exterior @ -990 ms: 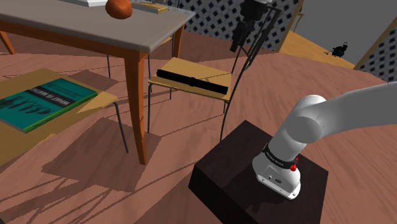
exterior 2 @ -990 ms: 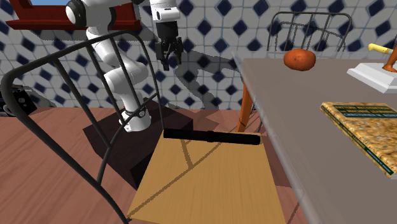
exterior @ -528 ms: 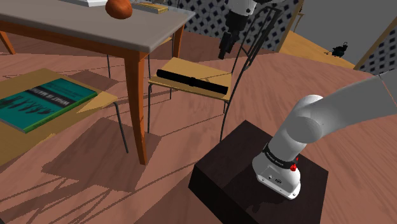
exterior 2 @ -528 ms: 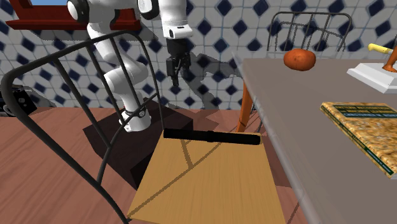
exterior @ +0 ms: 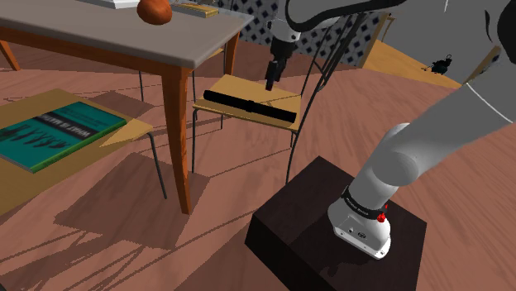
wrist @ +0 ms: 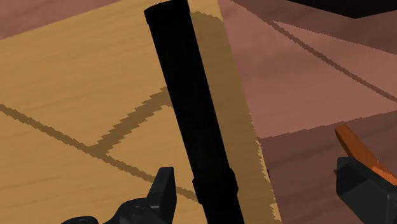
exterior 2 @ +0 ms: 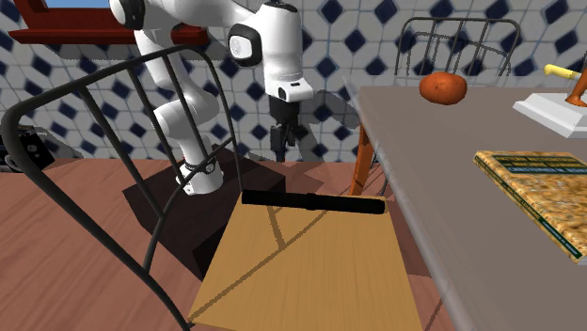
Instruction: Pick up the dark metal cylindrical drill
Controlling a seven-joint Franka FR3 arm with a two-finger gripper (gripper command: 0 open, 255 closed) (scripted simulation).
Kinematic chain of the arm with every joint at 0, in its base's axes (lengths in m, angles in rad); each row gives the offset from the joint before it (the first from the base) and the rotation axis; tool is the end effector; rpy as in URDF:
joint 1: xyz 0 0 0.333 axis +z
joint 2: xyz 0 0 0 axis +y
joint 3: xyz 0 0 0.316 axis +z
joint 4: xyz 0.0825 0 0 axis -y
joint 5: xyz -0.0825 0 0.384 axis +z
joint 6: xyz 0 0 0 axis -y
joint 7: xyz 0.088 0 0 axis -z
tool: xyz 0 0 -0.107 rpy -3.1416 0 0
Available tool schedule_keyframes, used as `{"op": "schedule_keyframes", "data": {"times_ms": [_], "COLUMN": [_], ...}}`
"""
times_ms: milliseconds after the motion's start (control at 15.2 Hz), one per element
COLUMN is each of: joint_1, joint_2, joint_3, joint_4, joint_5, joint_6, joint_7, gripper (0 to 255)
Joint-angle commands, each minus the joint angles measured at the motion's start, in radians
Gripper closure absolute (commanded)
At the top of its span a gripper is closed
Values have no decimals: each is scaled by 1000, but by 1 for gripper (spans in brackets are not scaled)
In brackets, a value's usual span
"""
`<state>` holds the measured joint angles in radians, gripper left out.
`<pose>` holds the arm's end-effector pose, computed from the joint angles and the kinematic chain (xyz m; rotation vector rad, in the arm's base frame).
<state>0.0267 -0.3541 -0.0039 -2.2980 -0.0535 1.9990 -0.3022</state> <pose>0.4492 0.0069 0.4929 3.0395 0.5313 0.0739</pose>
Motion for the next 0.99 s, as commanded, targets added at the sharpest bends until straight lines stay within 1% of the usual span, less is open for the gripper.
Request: {"op": "schedule_keyframes", "data": {"times_ms": [0,462,924], "joint_1": [1,1,0], "joint_2": [83,338,382], "joint_3": [-5,-13,-13], "joint_4": [34,145,98], "joint_5": [-4,-16,-20], "joint_6": [41,152,244], "joint_7": [-22,-84,-78], "gripper": [0,0,0]}}
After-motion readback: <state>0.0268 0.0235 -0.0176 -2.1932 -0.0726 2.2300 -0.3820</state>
